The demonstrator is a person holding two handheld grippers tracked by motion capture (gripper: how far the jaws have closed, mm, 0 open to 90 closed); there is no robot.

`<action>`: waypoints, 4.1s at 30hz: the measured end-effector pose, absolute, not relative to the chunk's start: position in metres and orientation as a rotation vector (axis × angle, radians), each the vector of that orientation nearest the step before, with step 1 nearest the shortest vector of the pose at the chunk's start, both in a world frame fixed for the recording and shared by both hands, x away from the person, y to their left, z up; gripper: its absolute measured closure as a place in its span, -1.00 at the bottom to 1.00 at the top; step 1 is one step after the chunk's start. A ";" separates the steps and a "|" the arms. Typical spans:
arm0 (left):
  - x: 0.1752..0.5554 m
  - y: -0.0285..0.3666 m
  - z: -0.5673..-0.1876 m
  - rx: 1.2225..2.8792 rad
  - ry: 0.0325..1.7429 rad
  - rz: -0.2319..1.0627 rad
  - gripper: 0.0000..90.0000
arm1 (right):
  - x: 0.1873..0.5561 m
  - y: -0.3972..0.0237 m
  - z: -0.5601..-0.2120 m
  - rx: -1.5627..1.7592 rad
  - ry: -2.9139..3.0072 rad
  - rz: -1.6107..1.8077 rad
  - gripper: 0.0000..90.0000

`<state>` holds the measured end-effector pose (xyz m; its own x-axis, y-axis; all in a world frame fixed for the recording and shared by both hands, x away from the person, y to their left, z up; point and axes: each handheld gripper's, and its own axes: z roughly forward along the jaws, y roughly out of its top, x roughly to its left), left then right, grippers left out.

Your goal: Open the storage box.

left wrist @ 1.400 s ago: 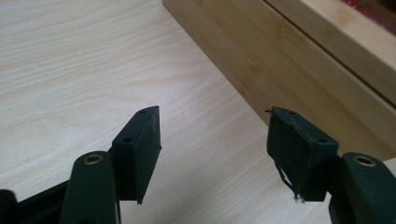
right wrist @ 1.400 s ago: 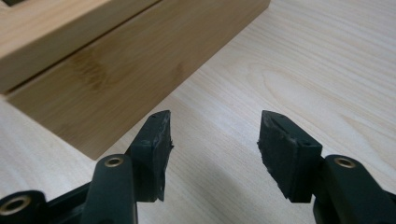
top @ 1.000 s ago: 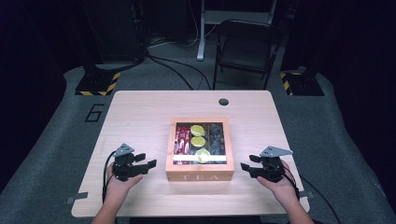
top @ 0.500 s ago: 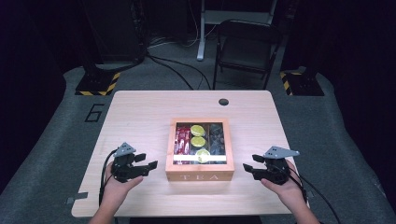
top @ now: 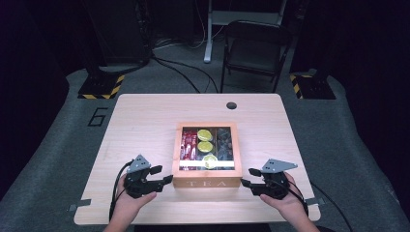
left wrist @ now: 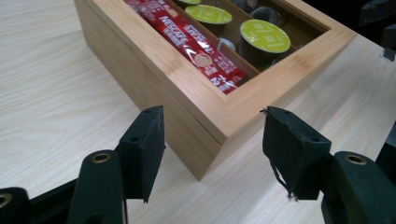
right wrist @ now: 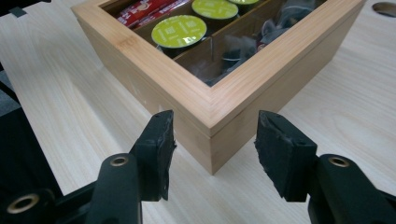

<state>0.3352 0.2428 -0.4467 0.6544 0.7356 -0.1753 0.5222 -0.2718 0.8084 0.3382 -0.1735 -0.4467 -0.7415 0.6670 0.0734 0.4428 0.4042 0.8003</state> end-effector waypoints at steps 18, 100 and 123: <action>0.333 0.222 -0.472 2.010 0.955 0.281 0.04 | 0.341 -0.160 -0.466 0.960 2.438 1.194 0.21; 0.363 0.210 -0.374 1.862 0.996 0.543 0.19 | 0.383 -0.157 -0.371 0.913 2.246 1.286 0.28; 0.385 0.211 -0.348 1.839 0.992 0.544 0.19 | 0.403 -0.150 -0.343 0.905 2.215 1.261 0.20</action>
<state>0.3850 0.2112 -0.3477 0.5733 0.8179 -0.0487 0.3989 -0.2267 0.8885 0.4031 -0.1502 -0.3425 -0.6926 0.7196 -0.0491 0.3253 0.3724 0.8692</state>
